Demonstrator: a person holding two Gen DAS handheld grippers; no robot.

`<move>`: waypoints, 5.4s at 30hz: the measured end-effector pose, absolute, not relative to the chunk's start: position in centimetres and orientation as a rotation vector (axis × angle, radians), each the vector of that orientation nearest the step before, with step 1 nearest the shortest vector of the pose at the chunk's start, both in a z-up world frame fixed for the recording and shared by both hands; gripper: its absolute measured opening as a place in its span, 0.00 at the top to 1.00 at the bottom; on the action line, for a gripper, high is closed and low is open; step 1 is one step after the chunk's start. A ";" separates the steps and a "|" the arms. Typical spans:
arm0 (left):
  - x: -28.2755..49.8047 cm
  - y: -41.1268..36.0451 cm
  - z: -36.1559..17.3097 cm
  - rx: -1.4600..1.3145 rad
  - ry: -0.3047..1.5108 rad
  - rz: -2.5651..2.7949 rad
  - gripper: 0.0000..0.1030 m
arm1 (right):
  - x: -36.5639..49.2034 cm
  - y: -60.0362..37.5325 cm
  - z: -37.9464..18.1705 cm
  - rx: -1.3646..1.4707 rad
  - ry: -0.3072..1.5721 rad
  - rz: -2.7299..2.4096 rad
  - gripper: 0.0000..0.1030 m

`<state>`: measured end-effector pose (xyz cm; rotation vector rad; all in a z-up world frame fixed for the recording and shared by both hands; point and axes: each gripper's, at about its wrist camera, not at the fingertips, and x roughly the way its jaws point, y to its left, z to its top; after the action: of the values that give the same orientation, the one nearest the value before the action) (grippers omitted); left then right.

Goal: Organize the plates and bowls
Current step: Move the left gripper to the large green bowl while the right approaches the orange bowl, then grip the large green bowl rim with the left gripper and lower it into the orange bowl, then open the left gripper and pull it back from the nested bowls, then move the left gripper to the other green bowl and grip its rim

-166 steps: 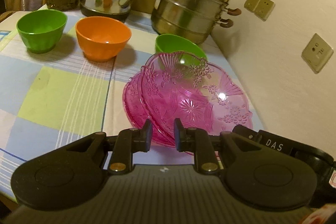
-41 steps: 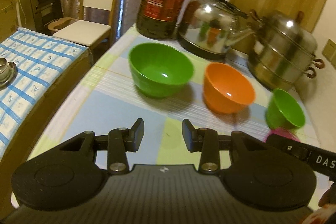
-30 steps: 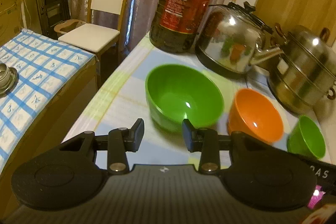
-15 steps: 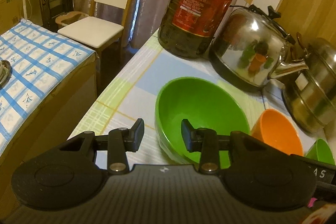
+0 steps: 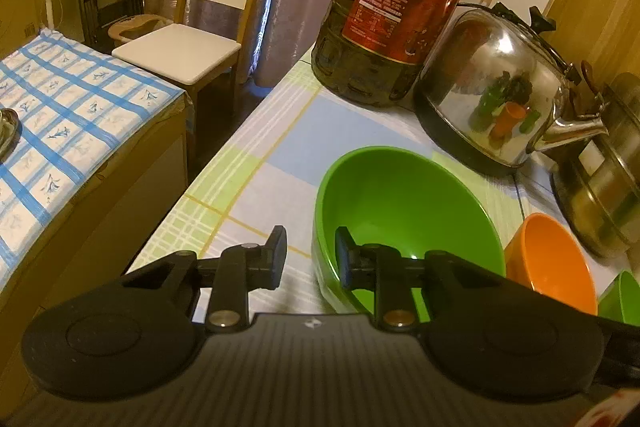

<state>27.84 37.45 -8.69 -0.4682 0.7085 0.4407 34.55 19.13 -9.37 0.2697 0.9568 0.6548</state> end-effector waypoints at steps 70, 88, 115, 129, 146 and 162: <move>35.6 23.3 -6.0 -0.368 0.724 0.209 0.88 | 38.1 6.6 -6.0 0.131 0.904 0.464 0.76; 35.9 23.3 -7.1 -0.366 0.762 0.207 0.89 | 37.7 7.5 -6.9 -0.022 0.881 0.446 0.76; 35.2 23.7 -6.4 -0.396 0.718 0.228 0.89 | 39.6 4.1 -6.4 0.237 0.882 0.401 0.93; 33.8 21.2 -4.2 -0.336 0.682 0.179 0.89 | 36.7 2.2 -4.0 0.211 0.787 0.411 0.63; 27.3 14.3 -1.9 -0.292 0.712 0.119 0.78 | 28.8 -6.4 -1.7 0.211 0.747 0.279 0.62; 21.4 8.1 -0.4 -0.274 0.758 0.058 0.66 | 20.4 -14.1 0.0 0.254 0.800 0.185 0.52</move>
<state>21.37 8.12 -0.41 -0.2745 0.7584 0.0576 20.43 -14.14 0.01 0.2544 0.7996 0.1849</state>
